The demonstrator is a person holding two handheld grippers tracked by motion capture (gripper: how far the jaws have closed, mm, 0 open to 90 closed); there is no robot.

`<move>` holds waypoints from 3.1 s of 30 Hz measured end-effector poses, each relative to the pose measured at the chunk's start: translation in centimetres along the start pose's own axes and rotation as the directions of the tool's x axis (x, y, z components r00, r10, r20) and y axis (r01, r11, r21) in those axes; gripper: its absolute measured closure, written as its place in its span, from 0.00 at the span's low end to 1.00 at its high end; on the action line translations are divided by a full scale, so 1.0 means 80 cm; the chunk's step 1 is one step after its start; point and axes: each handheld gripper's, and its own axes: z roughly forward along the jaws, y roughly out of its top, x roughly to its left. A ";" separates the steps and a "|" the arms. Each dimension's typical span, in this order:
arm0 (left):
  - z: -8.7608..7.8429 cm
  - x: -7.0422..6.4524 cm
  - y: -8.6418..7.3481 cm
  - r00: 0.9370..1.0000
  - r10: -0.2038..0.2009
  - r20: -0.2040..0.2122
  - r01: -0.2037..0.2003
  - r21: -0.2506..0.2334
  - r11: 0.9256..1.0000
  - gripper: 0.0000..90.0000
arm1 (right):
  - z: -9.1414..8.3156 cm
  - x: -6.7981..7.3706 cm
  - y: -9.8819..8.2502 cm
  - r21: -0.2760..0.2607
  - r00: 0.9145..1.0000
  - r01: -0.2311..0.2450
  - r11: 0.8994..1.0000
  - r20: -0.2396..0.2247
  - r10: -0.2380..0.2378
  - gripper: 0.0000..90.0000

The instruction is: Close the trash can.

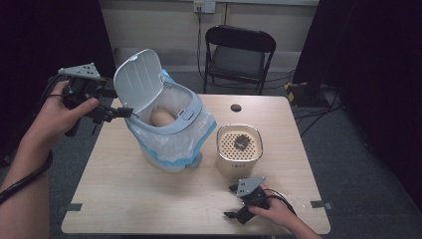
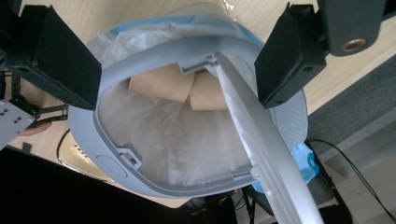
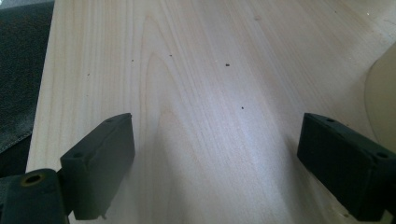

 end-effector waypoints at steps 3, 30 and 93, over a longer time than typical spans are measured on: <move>0.005 -0.006 0.011 0.999 0.004 0.051 -0.004 -0.002 1.000 0.19 | 0.000 0.000 0.000 0.000 1.000 0.000 1.000 0.000 0.000 0.12; 0.116 -0.035 0.056 0.998 0.016 0.064 -0.026 0.157 0.987 0.63 | 0.000 0.000 0.000 -0.001 1.000 0.001 1.000 0.000 -0.001 0.12; 0.076 -0.094 -0.172 0.996 -0.073 0.060 0.071 0.046 0.996 0.18 | 0.000 0.000 0.000 -0.002 1.000 0.001 1.000 0.001 -0.001 0.12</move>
